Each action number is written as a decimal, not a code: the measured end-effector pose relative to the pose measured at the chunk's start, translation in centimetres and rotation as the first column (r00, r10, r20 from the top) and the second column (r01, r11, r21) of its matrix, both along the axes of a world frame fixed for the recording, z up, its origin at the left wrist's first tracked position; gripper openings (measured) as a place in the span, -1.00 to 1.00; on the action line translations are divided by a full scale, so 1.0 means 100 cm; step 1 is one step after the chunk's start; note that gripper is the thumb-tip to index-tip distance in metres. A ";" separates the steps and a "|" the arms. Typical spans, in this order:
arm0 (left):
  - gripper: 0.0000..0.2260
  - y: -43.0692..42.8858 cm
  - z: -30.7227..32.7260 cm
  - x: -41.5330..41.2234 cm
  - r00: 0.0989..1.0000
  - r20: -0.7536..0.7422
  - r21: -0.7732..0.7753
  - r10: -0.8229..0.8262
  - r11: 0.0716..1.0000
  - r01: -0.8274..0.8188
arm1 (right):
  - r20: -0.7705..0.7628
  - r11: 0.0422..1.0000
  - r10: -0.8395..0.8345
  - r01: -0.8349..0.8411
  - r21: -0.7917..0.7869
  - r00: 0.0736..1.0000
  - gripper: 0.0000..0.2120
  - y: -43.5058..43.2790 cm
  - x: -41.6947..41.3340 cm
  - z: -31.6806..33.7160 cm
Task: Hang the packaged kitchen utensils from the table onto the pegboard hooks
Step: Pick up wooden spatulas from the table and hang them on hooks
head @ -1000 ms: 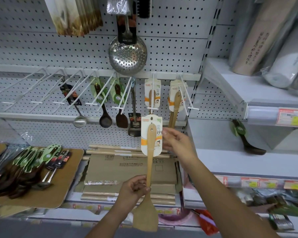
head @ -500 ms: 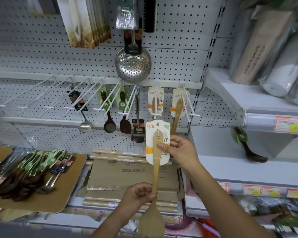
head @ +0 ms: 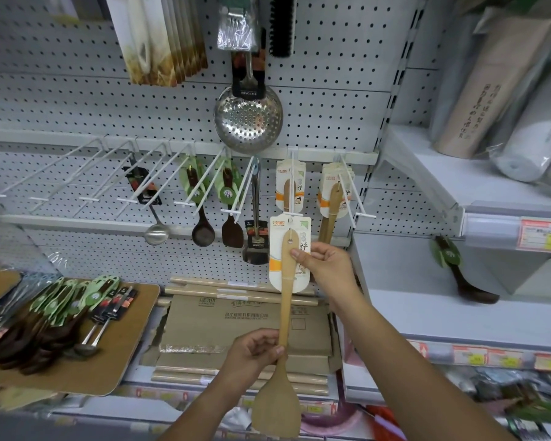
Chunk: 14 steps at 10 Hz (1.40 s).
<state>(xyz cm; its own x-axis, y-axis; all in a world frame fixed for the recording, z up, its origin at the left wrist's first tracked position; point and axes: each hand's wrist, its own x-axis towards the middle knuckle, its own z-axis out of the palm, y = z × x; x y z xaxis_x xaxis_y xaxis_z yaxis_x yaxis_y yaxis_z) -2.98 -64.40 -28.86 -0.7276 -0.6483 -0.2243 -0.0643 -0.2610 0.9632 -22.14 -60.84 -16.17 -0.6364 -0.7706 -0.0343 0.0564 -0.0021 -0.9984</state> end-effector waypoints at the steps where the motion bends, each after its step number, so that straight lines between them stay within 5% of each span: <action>1: -0.81 -0.008 0.000 -0.005 0.999 -0.010 0.000 0.035 0.999 -0.035 | 0.005 0.999 -0.033 0.033 0.022 0.999 -0.92 -0.012 -0.004 -0.004; 3: -0.81 -0.042 -0.002 -0.038 0.993 0.048 -0.077 0.110 0.991 -0.106 | 0.016 0.984 -0.158 0.156 0.081 0.987 -0.79 -0.050 -0.028 -0.008; 5: -0.84 -0.090 0.003 -0.089 0.993 0.110 -0.170 0.035 0.985 -0.015 | -0.106 0.955 -0.239 0.254 0.151 0.965 -0.92 -0.096 -0.062 -0.001; 7: -0.73 -0.127 0.007 -0.124 0.989 0.144 -0.173 0.028 0.985 -0.003 | -0.082 0.927 -0.326 0.336 0.165 0.942 -0.54 -0.132 -0.085 -0.009; 8: -0.61 -0.146 -0.005 -0.136 0.992 0.124 -0.133 0.019 0.991 -0.002 | -0.082 0.921 -0.325 0.335 0.198 0.942 -0.78 -0.144 -0.097 -0.011; 10: -0.73 -0.161 0.000 -0.148 0.971 0.237 -0.263 -0.023 0.961 0.087 | -0.245 0.917 -0.243 0.305 0.259 0.939 -0.88 -0.145 -0.092 0.000; 12: -0.67 -0.168 0.002 -0.144 0.946 0.313 -0.366 -0.081 0.909 0.199 | -0.301 0.887 -0.243 0.337 0.316 0.922 -0.66 -0.150 -0.092 -0.001; 13: -0.57 -0.164 0.007 -0.134 0.922 0.374 -0.401 -0.097 0.880 0.256 | -0.299 0.878 -0.145 0.262 0.400 0.943 -0.72 -0.139 -0.095 -0.024; 14: -0.56 -0.162 0.012 -0.114 0.881 0.471 -0.473 -0.046 0.830 0.296 | -0.418 0.807 -0.007 0.252 0.534 0.909 -0.55 -0.107 -0.079 -0.036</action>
<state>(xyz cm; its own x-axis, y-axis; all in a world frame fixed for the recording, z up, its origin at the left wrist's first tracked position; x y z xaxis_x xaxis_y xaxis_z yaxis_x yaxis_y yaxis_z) -14.37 -80.61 -27.62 -0.7498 -0.6297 -0.2033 -0.4898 0.3216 0.8103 -30.04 -71.57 -19.82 -0.7837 -0.5971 -0.1710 -0.2822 0.5876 -0.7584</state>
